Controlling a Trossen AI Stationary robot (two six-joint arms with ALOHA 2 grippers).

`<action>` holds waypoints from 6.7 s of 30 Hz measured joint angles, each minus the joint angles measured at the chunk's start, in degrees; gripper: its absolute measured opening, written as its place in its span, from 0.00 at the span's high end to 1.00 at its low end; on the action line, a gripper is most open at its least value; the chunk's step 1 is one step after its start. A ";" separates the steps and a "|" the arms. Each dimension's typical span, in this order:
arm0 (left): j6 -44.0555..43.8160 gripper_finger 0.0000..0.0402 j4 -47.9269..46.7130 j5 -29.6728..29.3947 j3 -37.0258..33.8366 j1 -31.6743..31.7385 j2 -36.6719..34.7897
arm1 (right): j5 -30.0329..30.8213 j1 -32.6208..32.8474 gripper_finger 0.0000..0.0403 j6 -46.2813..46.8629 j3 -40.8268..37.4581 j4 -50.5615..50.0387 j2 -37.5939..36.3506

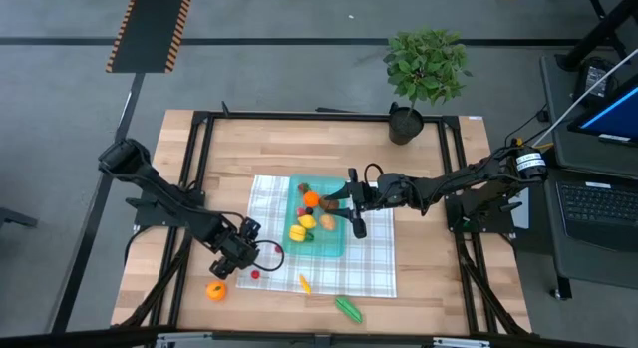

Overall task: Pick and placing Produce into tupperware
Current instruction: Put the red strawberry into the blue bin

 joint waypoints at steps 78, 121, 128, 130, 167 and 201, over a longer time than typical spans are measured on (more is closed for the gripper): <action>10.82 0.54 30.41 -6.06 -14.49 4.22 -40.95 | -1.05 0.00 0.59 -4.74 0.00 -0.48 0.00; 4.76 0.54 64.53 -23.47 -34.51 10.12 -45.08 | -1.14 -0.01 0.59 -4.70 0.00 -0.87 0.00; 3.06 0.54 65.76 -20.69 -34.51 14.17 -41.71 | -1.14 -0.18 0.59 -4.64 -0.63 2.69 0.00; 3.06 0.54 67.55 -18.62 -34.49 15.92 -40.46 | -1.16 -0.46 0.59 -4.86 -2.11 6.18 0.00; 3.11 0.54 64.55 9.39 -13.81 38.10 -8.50 | -1.14 -3.03 0.59 -1.44 -11.08 10.35 -5.68; 4.96 0.54 37.92 9.22 -2.14 38.08 1.45 | -1.14 -0.80 0.59 1.29 -11.02 6.63 -5.70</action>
